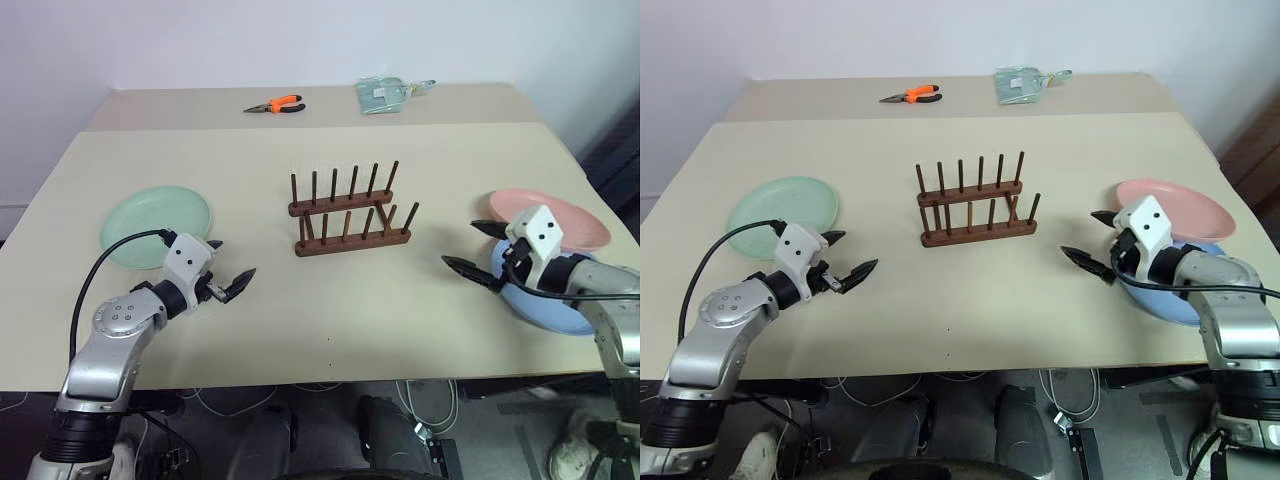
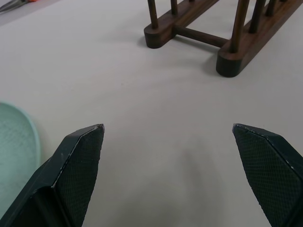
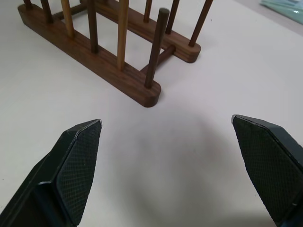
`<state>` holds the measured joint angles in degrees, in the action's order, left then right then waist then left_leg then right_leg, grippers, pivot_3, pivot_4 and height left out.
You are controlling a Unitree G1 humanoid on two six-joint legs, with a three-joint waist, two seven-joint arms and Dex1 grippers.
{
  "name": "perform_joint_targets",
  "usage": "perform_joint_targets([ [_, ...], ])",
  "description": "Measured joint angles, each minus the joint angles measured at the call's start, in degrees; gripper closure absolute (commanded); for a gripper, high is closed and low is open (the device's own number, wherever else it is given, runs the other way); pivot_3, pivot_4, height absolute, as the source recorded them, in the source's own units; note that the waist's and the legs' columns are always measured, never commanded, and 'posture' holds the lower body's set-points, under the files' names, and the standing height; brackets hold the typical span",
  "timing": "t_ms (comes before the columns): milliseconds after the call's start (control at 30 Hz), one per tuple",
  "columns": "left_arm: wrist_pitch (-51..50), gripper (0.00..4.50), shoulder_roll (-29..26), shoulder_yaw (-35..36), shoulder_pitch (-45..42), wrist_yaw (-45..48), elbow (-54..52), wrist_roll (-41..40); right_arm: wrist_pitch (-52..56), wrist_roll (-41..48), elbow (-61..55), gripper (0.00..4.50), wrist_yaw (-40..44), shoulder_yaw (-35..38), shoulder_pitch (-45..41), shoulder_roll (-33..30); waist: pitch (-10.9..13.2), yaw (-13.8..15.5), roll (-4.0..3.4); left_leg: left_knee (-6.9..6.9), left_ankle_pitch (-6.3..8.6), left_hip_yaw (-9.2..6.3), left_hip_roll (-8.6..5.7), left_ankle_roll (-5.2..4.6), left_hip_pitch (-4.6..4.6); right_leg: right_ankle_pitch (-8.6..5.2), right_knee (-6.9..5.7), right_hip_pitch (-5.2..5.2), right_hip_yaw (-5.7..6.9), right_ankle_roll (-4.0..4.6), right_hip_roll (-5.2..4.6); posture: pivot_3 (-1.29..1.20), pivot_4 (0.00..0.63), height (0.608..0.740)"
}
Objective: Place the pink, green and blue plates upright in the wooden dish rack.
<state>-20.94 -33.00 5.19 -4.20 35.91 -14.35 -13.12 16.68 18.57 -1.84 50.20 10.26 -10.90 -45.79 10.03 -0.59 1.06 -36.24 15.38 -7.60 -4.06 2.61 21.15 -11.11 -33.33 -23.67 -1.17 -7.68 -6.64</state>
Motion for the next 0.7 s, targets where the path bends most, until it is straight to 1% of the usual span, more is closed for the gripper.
perform_joint_targets([
  [133,0.00,0.05,0.84,-0.63,-0.27,-0.30,0.00,0.10,-2.20,-2.50,2.64,0.00,-1.21,-2.36,-3.05,1.59,0.00,-0.09,-0.01,0.02,0.00,0.01,0.00,0.00,-0.01,0.00,0.00,-0.01,0.01,0.00,0.00,0.00,0.150,0.740],
  [233,-0.38,0.05,1.74,-2.02,-1.34,0.51,0.49,-0.21,-0.33,-1.79,3.03,0.00,-0.12,-3.03,-4.21,1.67,0.00,0.17,0.00,-0.02,0.00,-0.02,-0.01,0.00,0.04,0.01,0.01,0.00,0.02,-0.01,0.00,0.00,0.150,0.740],
  [333,-0.98,0.05,1.78,-5.06,-5.59,3.94,4.54,-0.38,1.83,-0.97,0.26,0.00,0.59,-3.51,-3.65,1.97,0.00,0.44,0.00,-0.05,0.00,-0.03,-0.03,0.00,0.03,0.01,0.00,0.01,0.03,-0.01,0.00,0.00,0.150,0.740],
  [467,1.48,0.05,2.53,-12.53,-14.49,9.66,14.45,2.21,3.12,-0.99,-5.72,0.00,-1.07,-4.87,-0.88,3.59,0.00,0.86,0.00,-0.04,0.00,-0.02,-0.03,0.00,0.02,0.01,0.00,0.02,0.05,-0.03,0.01,0.00,0.150,0.740],
  [567,5.80,0.05,6.42,-16.73,-22.94,12.91,26.97,4.77,4.43,-0.97,-11.90,0.00,-3.34,-5.87,3.66,5.55,0.00,1.38,0.01,-0.11,0.00,-0.04,-0.06,0.00,0.09,0.03,0.02,0.00,0.05,-0.05,0.00,0.00,0.150,0.740],
  [700,12.95,0.05,11.50,-18.25,-32.35,15.38,42.61,7.26,6.11,-1.00,-18.32,0.00,-6.92,-4.28,9.98,6.00,-0.04,1.65,0.01,-0.23,0.02,-0.08,-0.10,-0.03,0.12,0.03,0.04,0.08,0.10,-0.06,-0.03,0.00,0.150,0.740],
])
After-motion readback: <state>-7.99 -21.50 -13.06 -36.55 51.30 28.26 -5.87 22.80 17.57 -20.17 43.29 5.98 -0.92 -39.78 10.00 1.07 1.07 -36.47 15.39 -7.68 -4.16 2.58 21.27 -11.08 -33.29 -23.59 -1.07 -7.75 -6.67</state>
